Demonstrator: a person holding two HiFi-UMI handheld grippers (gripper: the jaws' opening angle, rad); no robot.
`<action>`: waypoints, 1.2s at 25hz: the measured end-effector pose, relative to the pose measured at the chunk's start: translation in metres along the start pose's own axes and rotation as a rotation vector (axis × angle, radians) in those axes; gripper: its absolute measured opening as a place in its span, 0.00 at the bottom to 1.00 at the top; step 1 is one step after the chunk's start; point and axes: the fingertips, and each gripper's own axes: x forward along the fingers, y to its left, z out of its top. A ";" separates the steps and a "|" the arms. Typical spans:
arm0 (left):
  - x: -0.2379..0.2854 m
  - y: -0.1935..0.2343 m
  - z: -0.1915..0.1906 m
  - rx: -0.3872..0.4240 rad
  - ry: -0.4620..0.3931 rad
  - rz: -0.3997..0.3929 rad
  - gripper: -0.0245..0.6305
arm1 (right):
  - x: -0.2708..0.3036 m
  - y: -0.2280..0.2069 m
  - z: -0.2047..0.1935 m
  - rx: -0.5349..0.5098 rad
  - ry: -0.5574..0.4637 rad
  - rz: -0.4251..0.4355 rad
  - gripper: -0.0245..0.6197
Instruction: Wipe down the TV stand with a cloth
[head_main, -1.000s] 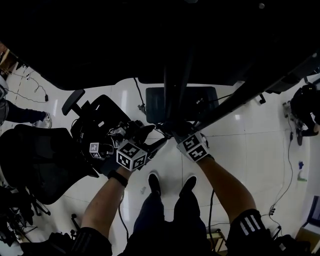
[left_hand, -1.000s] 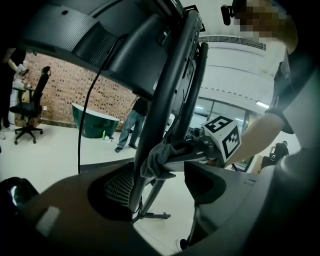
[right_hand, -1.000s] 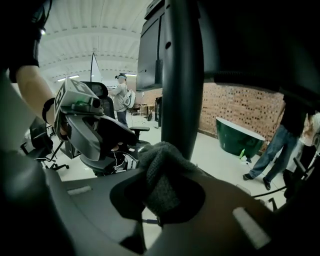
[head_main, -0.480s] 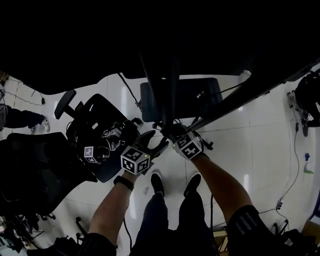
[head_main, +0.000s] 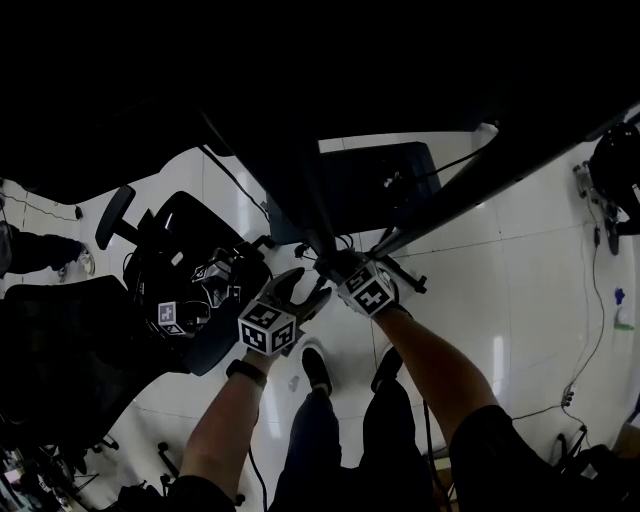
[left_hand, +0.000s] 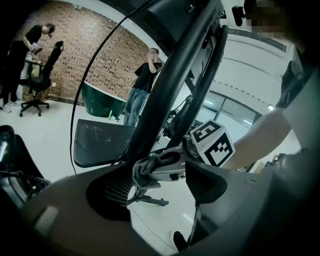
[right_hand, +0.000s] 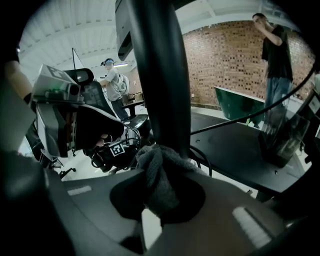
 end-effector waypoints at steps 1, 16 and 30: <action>-0.002 -0.002 0.001 0.007 -0.001 -0.002 0.58 | -0.005 0.003 0.003 0.019 -0.017 0.014 0.08; -0.069 -0.195 0.176 0.243 -0.247 -0.120 0.58 | -0.288 0.036 0.150 -0.090 -0.411 0.018 0.07; -0.150 -0.401 0.361 0.549 -0.534 -0.140 0.58 | -0.580 0.051 0.307 -0.358 -0.796 -0.060 0.07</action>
